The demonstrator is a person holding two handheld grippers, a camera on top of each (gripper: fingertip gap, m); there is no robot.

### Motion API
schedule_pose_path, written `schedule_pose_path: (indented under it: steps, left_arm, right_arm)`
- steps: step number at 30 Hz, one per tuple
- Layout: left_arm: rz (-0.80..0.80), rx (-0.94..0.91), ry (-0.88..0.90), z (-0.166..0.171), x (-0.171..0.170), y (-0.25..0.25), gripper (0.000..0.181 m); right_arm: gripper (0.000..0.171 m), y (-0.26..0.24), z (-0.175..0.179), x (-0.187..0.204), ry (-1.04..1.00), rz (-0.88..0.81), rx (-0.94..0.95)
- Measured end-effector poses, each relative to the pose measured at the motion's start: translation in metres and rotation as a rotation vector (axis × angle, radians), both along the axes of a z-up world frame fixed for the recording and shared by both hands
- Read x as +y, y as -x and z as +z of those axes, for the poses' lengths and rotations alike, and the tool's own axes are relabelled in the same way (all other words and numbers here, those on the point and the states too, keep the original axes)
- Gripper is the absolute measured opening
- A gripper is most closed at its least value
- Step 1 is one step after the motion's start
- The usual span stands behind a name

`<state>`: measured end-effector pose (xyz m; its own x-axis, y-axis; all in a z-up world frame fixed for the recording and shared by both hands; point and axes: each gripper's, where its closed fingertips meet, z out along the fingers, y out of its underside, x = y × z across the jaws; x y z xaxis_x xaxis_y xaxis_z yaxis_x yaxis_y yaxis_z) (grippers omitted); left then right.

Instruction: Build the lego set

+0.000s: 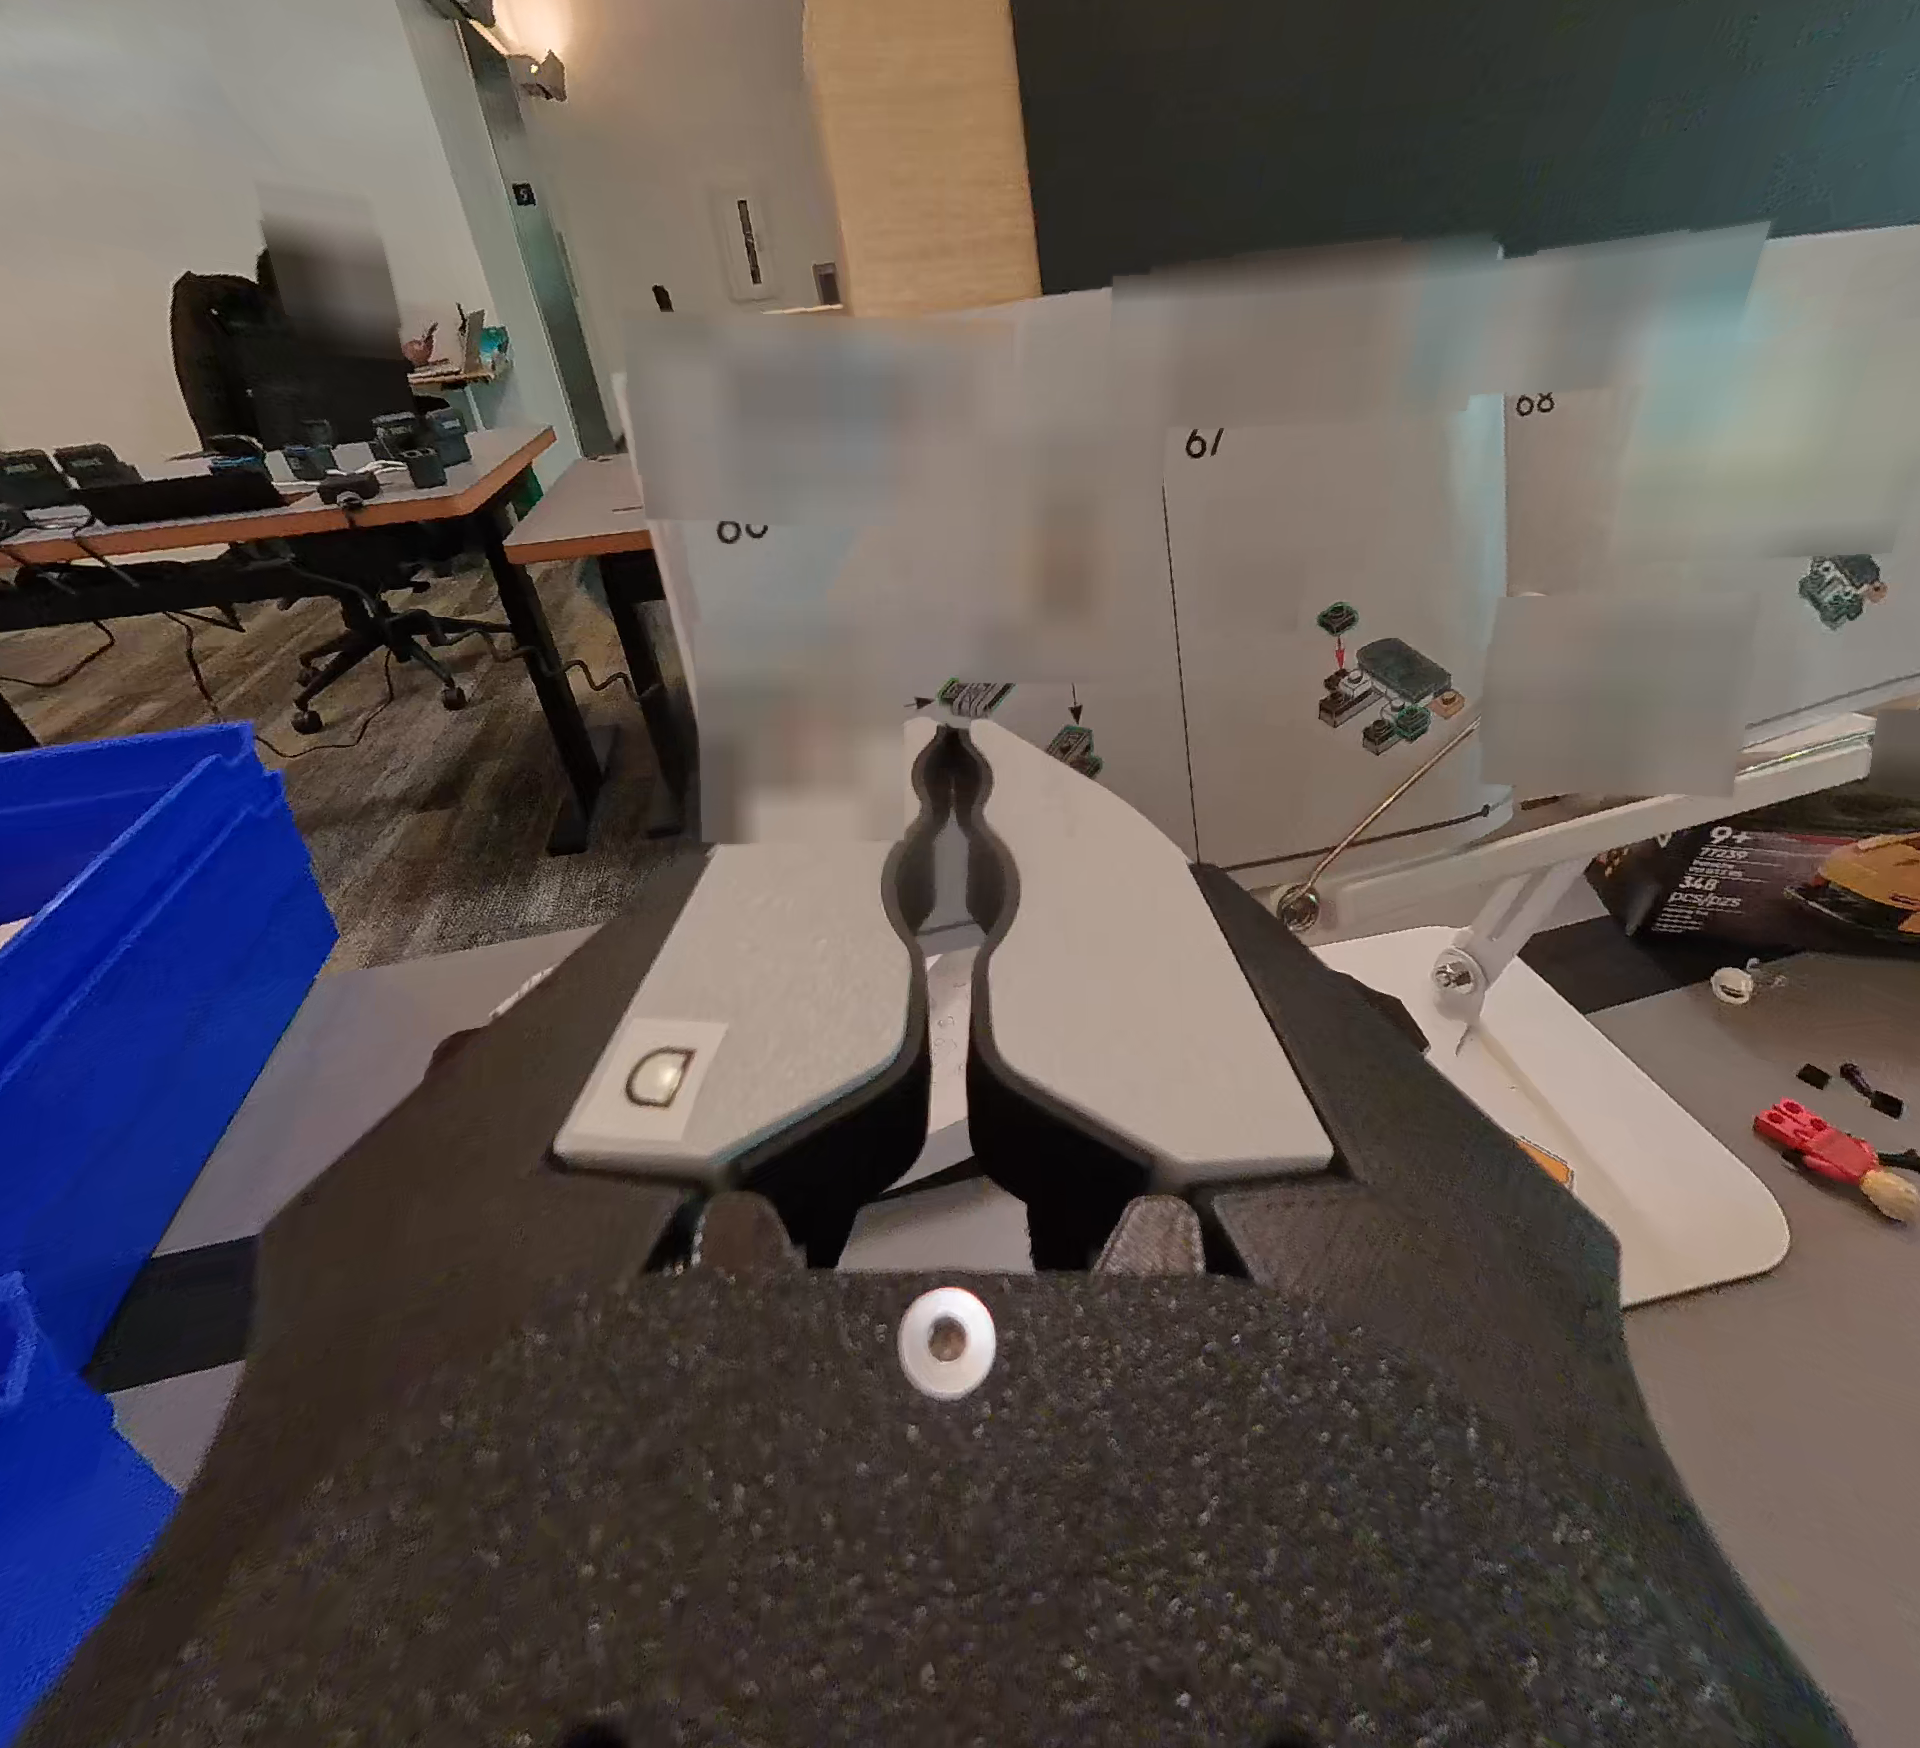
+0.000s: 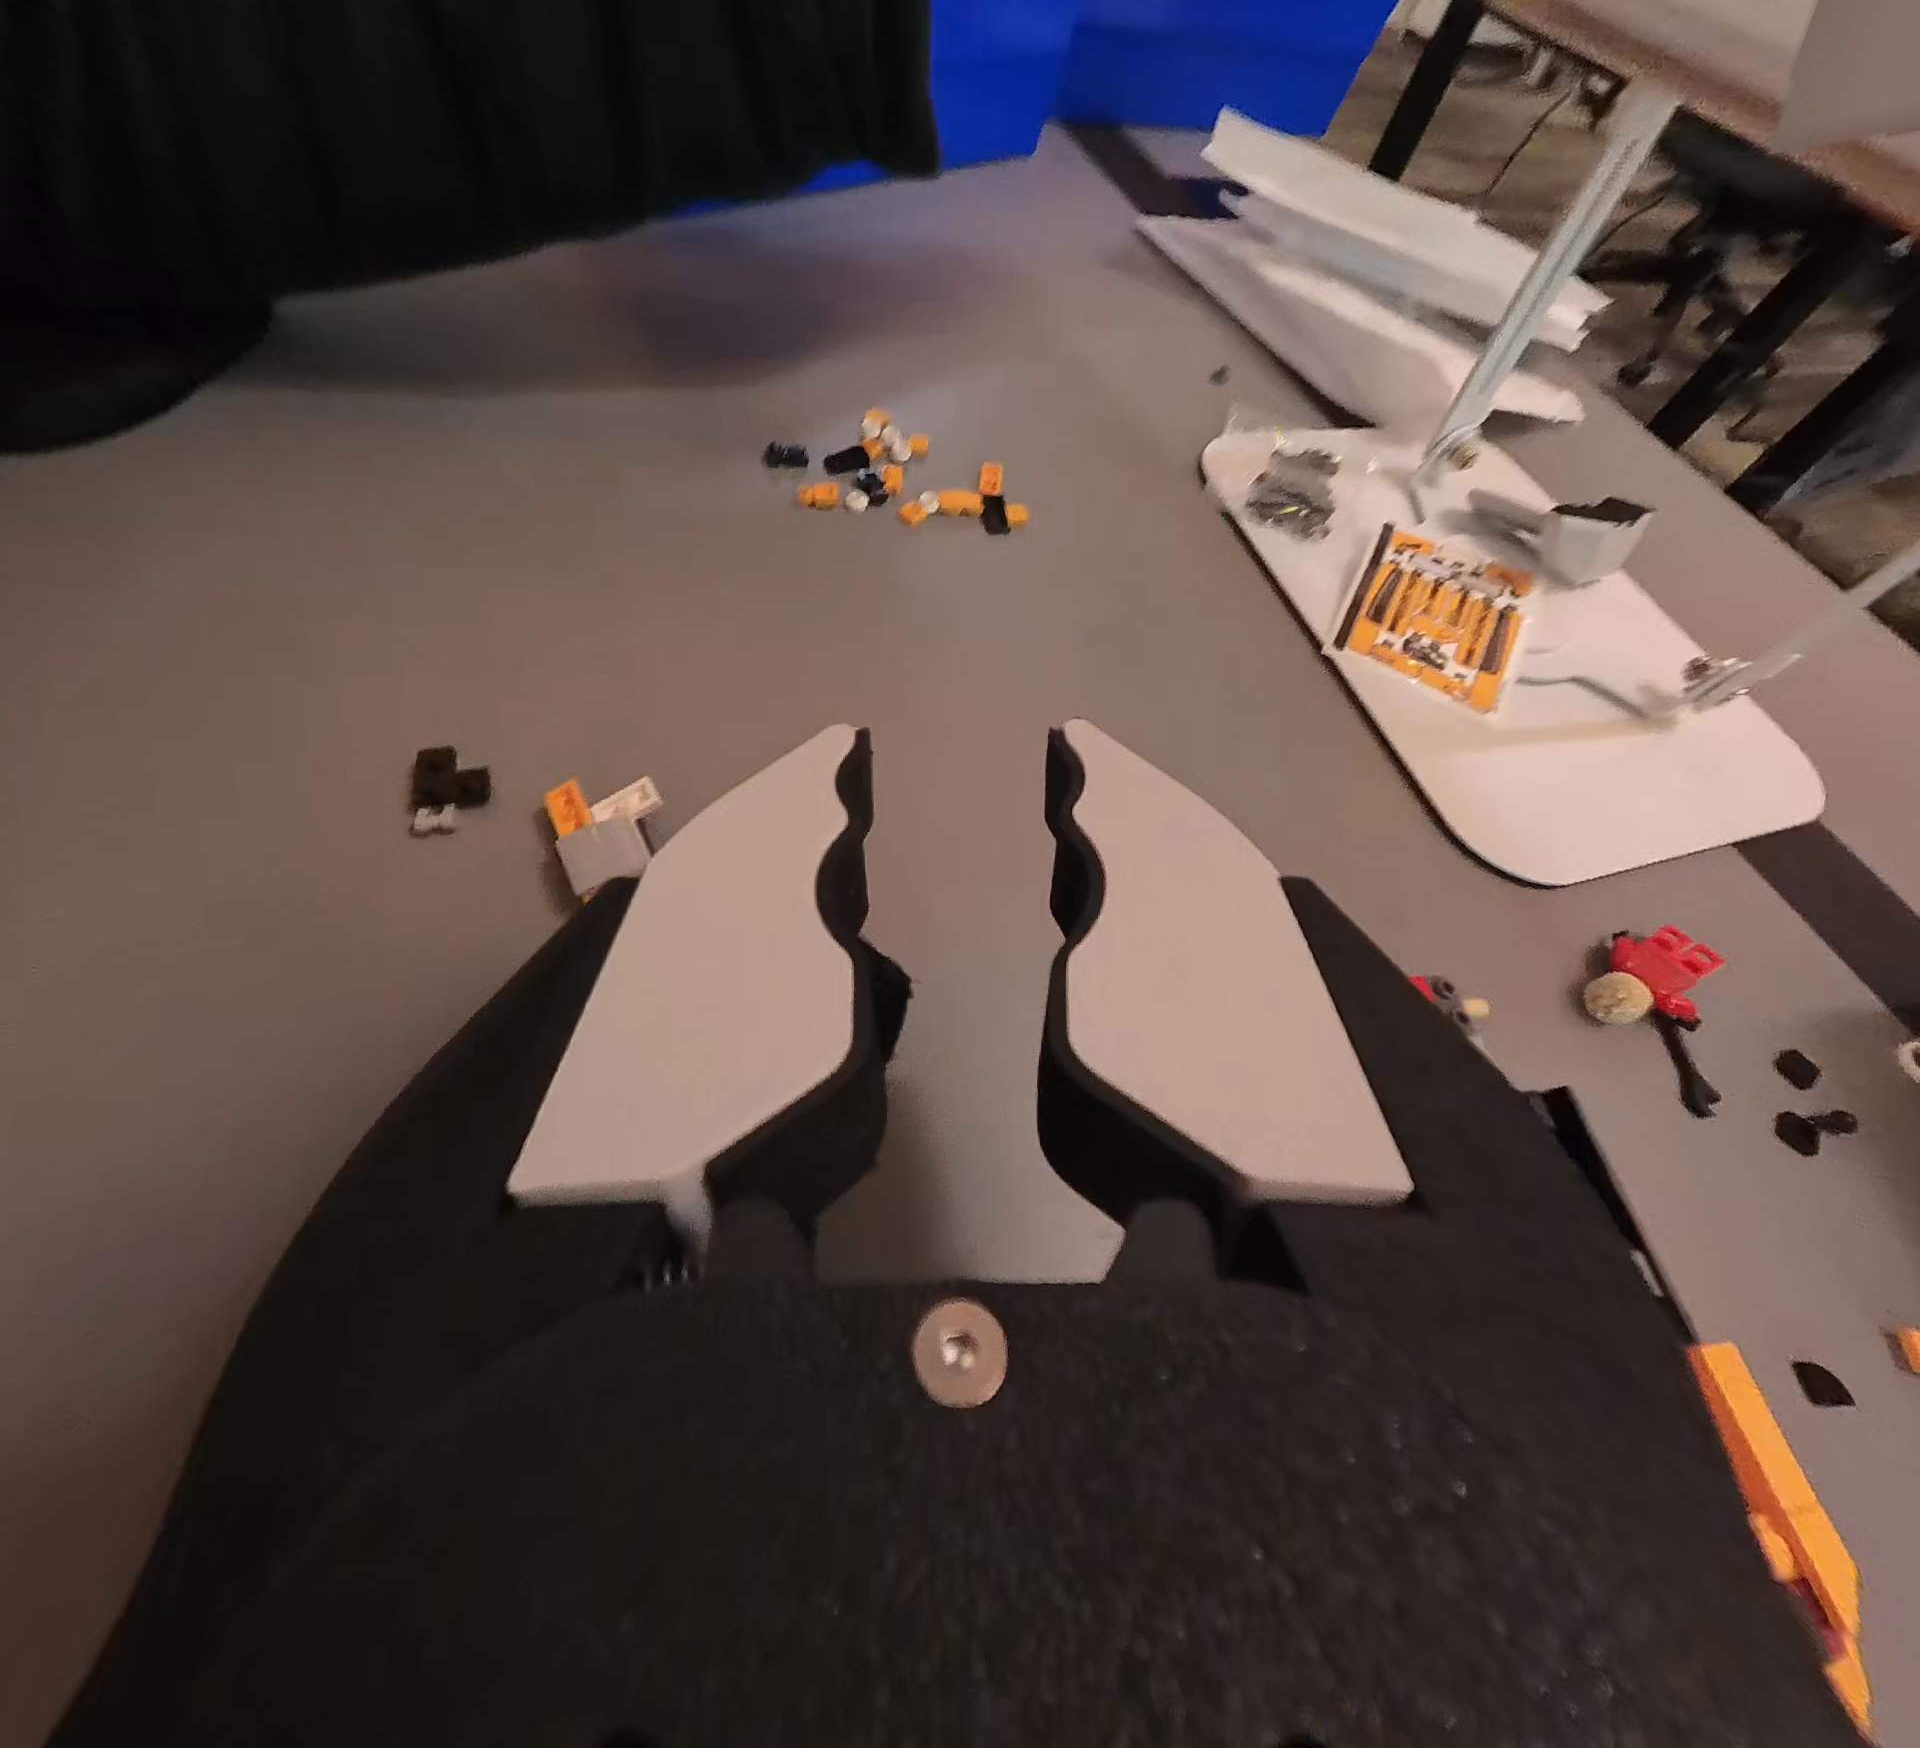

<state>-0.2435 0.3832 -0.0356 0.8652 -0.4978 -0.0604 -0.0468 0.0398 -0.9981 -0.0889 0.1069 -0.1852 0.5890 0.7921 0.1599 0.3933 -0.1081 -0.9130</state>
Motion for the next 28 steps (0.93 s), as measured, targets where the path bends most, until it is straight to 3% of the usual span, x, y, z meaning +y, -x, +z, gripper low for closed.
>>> schedule_pose_path:
  steps: [28]
  left_arm:
    - [-0.058,0.030,0.013,-0.019,0.003,-0.012,0.000]
  right_arm:
    - [0.024,-0.012,-0.005,0.017,-0.041,-0.103,0.041]
